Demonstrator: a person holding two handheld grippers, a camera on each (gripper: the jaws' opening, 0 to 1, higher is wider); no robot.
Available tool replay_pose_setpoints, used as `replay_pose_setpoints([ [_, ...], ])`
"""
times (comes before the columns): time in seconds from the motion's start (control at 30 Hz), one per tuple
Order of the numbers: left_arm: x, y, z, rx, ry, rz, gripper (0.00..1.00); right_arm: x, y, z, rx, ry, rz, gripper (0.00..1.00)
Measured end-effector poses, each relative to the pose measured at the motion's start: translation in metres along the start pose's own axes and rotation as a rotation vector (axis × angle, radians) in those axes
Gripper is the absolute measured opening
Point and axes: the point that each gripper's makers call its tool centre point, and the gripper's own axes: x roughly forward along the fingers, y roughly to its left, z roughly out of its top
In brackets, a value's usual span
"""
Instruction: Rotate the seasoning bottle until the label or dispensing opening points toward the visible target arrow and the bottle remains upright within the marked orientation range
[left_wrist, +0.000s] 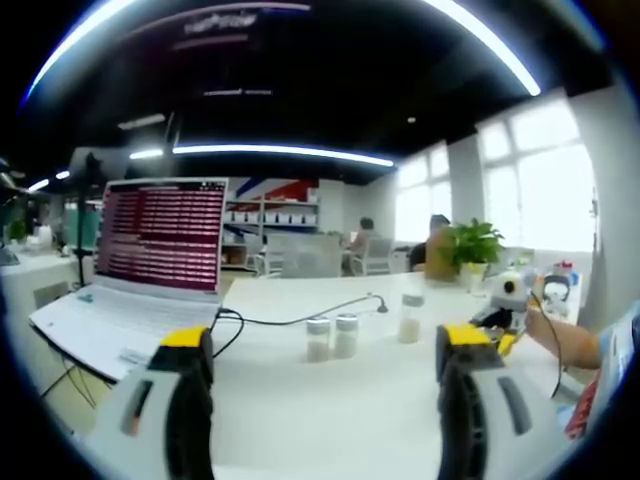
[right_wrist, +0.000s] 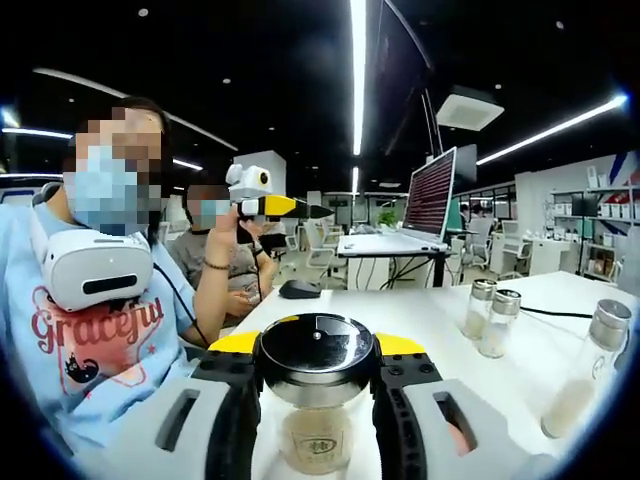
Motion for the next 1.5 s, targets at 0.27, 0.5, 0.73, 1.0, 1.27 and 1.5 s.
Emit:
replay_pose_setpoints([
  [0.27,0.000,0.000,0.000,-0.003,-0.001,0.001,0.98,0.000,-0.002,-0.001,0.008,0.010,-0.021,0.41],
  [0.5,0.001,0.000,0.000,-0.001,0.001,0.002,0.98,-0.001,-0.004,-0.001,0.028,0.007,-0.041,0.41],
  [0.73,0.002,0.000,-0.001,-0.001,0.004,-0.003,0.98,-0.002,-0.006,-0.001,0.040,0.017,-0.066,0.41],
  [1.0,0.000,0.001,0.000,-0.001,0.002,-0.002,0.98,-0.003,-0.009,-0.001,0.048,0.025,-0.098,0.42],
  [1.27,0.001,0.000,0.000,0.001,0.004,-0.003,0.98,-0.006,-0.016,-0.001,0.056,0.029,-0.137,0.41],
  [1.5,0.001,0.002,0.000,-0.003,0.000,0.003,0.98,-0.005,-0.020,-0.001,0.058,0.053,-0.201,0.41],
])
